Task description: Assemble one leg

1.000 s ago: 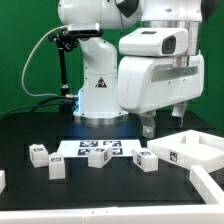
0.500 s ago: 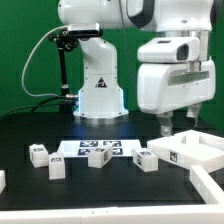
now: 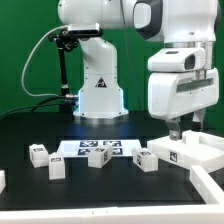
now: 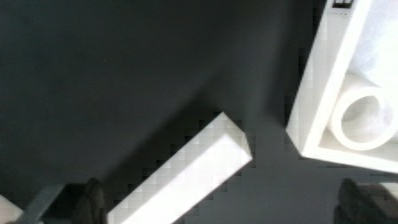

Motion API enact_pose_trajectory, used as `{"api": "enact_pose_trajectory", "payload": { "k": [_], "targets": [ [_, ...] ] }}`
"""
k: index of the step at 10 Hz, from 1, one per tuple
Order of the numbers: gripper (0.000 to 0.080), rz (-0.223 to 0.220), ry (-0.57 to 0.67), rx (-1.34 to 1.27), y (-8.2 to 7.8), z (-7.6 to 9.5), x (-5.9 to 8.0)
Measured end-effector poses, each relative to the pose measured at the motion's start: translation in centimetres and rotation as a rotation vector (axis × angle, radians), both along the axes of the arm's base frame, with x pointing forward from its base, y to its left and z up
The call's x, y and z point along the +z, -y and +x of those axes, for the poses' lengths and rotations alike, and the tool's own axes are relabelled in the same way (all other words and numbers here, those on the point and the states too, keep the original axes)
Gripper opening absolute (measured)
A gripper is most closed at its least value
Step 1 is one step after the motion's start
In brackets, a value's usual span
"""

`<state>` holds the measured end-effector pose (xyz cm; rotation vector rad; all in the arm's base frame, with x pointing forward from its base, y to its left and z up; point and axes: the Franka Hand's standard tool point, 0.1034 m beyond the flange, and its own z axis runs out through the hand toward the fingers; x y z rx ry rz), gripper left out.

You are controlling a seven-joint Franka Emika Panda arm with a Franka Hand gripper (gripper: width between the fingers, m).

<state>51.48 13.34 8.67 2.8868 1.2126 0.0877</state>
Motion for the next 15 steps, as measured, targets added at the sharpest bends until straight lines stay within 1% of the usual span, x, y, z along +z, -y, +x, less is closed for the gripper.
{"api": "enact_pose_trajectory", "payload": {
  "k": [1,2,3,5,6,7,8,10,11,12,14,15],
  "targets": [
    [0.0650,0.002,-0.012,-0.008,-0.5,-1.4,-1.1],
    [0.0650,0.004,-0.035,-0.012,-1.2,-3.4,-2.8],
    [0.0650,0.017,-0.031,-0.008,-1.8,-4.7,-4.2],
    [0.0650,0.071,0.034,0.013,-3.4,-6.2,-6.6],
    [0.0650,0.080,0.042,0.021,-3.8,-6.4,-7.2],
    [0.0650,0.085,0.046,0.023,-3.8,-6.4,-7.6],
    [0.0650,0.088,0.051,0.030,-3.5,-6.3,-7.9],
    [0.0650,0.088,0.051,0.032,-3.6,-6.3,-7.8],
    [0.0524,0.088,0.050,0.032,-3.5,-6.3,-7.9],
    [0.0524,0.088,0.050,0.032,-3.5,-6.3,-7.9],
    [0.0251,0.088,0.050,0.032,-3.5,-6.3,-7.9],
    [0.0251,0.088,0.050,0.032,-3.5,-6.3,-7.9]
  ]
}}
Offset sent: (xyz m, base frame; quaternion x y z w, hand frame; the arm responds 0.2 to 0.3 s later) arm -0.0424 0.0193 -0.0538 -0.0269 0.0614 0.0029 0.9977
